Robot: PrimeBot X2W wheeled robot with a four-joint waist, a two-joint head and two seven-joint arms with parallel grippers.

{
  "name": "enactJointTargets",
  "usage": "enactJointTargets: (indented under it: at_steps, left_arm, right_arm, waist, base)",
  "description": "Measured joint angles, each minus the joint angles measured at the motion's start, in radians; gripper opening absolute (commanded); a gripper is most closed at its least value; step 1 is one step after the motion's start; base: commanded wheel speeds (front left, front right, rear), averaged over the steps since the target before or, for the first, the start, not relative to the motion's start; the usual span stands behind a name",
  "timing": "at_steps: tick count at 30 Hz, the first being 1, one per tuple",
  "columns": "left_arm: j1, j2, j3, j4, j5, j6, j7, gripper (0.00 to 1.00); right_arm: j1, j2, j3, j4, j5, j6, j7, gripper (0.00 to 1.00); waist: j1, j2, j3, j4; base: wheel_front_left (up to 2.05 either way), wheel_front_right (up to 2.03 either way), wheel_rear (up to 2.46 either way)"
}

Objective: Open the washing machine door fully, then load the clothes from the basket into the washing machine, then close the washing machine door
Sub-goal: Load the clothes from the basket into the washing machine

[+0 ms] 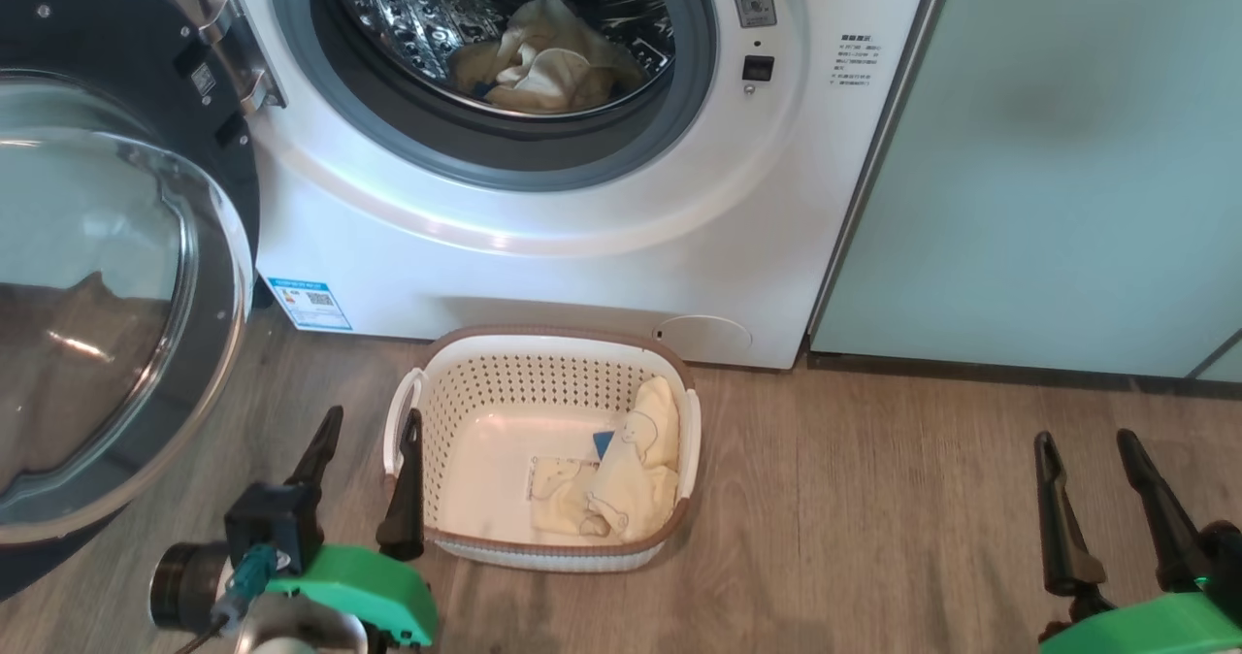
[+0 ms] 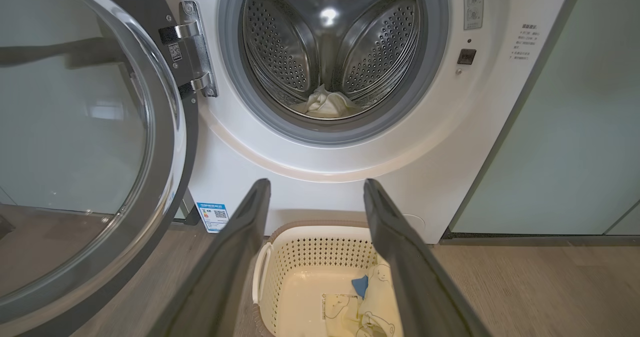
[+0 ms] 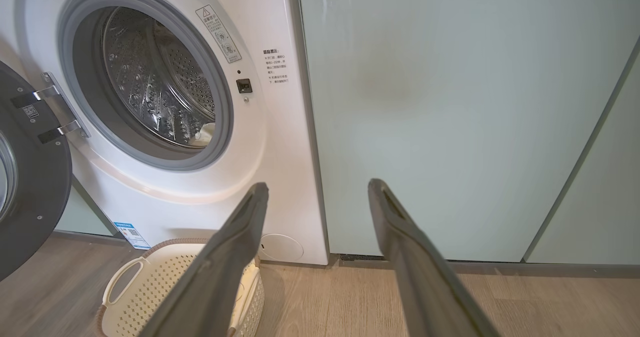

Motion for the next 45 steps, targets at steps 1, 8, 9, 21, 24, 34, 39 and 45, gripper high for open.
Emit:
enactJointTargets:
  at_steps: [1,8,9,21,24,34,39,45]
  left_arm:
    - [0.000,0.000,-0.002,0.000,0.000,0.000,0.000,1.00]
    - [0.000,-0.001,-0.006,0.000,-0.007,0.000,0.000,1.00]
    - [0.000,-0.001,-0.006,0.000,-0.007,0.000,0.000,1.00]
    - [-0.055,-0.002,-0.023,0.025,-0.007,-0.012,0.000,1.00]
    - [-0.101,-0.004,-0.035,0.041,-0.007,-0.030,0.000,1.00]
    - [-0.249,-0.026,-0.074,0.152,-0.007,-0.099,0.010,1.00]
    - [-0.339,-0.028,-0.084,0.214,-0.004,-0.128,0.027,1.00]
    - [-0.453,-0.032,-0.108,0.321,-0.009,-0.180,0.072,1.00]
  right_arm:
    - [0.000,0.000,0.000,-0.001,0.000,0.000,0.000,1.00]
    - [0.000,0.001,0.000,-0.006,0.000,0.000,0.000,1.00]
    - [-0.001,0.002,0.000,-0.006,0.000,0.000,0.000,1.00]
    - [-0.014,0.002,0.002,-0.008,0.011,0.000,-0.006,1.00]
    - [-0.042,0.002,0.005,-0.008,0.014,0.000,-0.016,1.00]
    - [-0.128,0.003,0.030,0.002,0.045,0.000,-0.054,1.00]
    - [-0.198,0.003,0.044,0.016,0.071,0.000,-0.083,1.00]
    - [-0.260,0.002,0.074,0.048,0.107,0.000,-0.114,1.00]
  waist:
    - [0.0000,0.0000,0.002,-0.001]
    - [0.0000,0.0000,0.016,-0.007]
    - [0.0000,0.0000,0.020,-0.009]
    - [0.0000,0.0000,0.108,-0.036]
    - [0.0001,0.0000,0.145,-0.045]
    - [0.0002,0.0000,0.273,-0.080]
    - [0.0002,0.0000,0.360,-0.113]
    - [0.0003,0.0000,0.474,-0.158]
  base:
    - [0.00,0.00,0.00]
    - [0.00,0.00,0.00]
    - [0.00,0.00,0.00]
    - [0.00,0.00,0.00]
    - [0.00,0.00,0.00]
    - [0.00,0.00,0.00]
    - [0.00,0.00,0.00]
    - [0.00,0.00,0.00]
